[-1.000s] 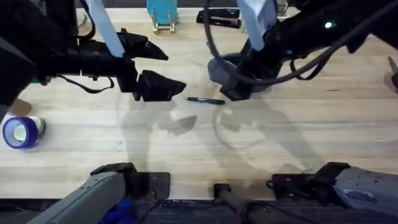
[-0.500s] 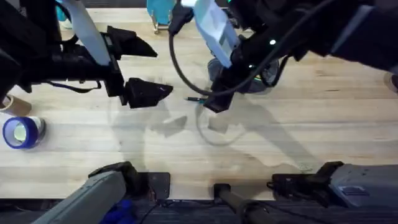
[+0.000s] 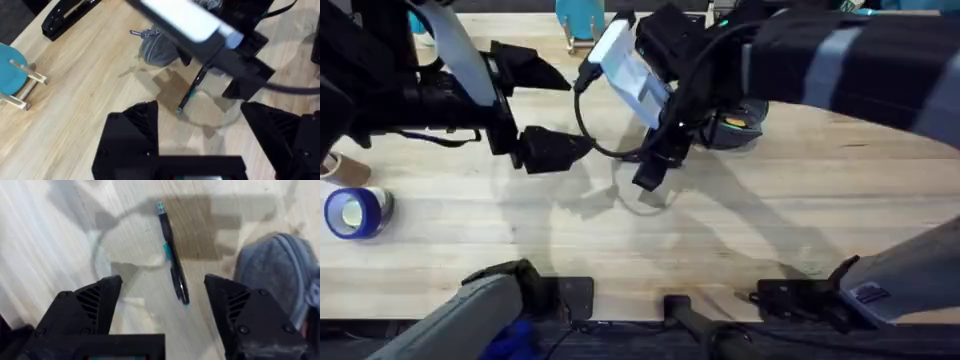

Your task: Unzip the bag, pick up the pens from the table one at a time and place them inside, then zip the bag closed.

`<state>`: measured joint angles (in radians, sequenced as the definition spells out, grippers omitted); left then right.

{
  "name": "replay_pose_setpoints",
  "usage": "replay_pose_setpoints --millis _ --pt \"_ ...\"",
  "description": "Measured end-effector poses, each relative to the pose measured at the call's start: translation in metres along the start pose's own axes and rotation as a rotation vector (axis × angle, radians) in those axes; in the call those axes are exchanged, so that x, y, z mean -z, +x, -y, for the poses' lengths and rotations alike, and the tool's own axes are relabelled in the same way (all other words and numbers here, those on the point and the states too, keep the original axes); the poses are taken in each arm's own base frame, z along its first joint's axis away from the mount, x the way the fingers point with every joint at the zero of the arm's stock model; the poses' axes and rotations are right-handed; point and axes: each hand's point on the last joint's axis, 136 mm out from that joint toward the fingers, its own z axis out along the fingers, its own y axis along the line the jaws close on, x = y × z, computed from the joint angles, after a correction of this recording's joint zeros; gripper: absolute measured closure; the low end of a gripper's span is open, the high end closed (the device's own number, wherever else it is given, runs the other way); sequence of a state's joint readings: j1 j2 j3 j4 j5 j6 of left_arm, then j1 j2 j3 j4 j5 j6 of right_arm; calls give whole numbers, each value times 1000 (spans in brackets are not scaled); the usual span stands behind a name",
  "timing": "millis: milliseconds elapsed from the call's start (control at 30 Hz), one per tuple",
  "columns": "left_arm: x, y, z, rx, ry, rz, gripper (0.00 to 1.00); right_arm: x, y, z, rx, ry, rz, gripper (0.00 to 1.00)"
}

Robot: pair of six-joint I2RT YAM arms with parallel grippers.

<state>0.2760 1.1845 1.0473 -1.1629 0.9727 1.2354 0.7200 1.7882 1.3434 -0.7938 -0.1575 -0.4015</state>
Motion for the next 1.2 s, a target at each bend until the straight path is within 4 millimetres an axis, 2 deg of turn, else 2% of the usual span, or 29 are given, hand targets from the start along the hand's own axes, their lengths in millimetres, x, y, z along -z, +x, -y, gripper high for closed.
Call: replay_pose_setpoints --millis 367,867,967,1100,1200 --pt "0 0 0 -7 0 0 7 -31 9 0 -16 -35 -68 4" --pt "0 3 -1 -12 -5 -15 7 -40 13 -1 -32 -52 -103 14" --pt "0 3 0 -7 -2 -16 7 -41 13 2 -35 -42 -115 122" --pt "0 3 0 -7 -2 -16 7 -42 14 6 -43 -29 -126 358" --pt "0 3 0 -6 -2 -17 8 -42 14 7 -43 -26 -128 417"
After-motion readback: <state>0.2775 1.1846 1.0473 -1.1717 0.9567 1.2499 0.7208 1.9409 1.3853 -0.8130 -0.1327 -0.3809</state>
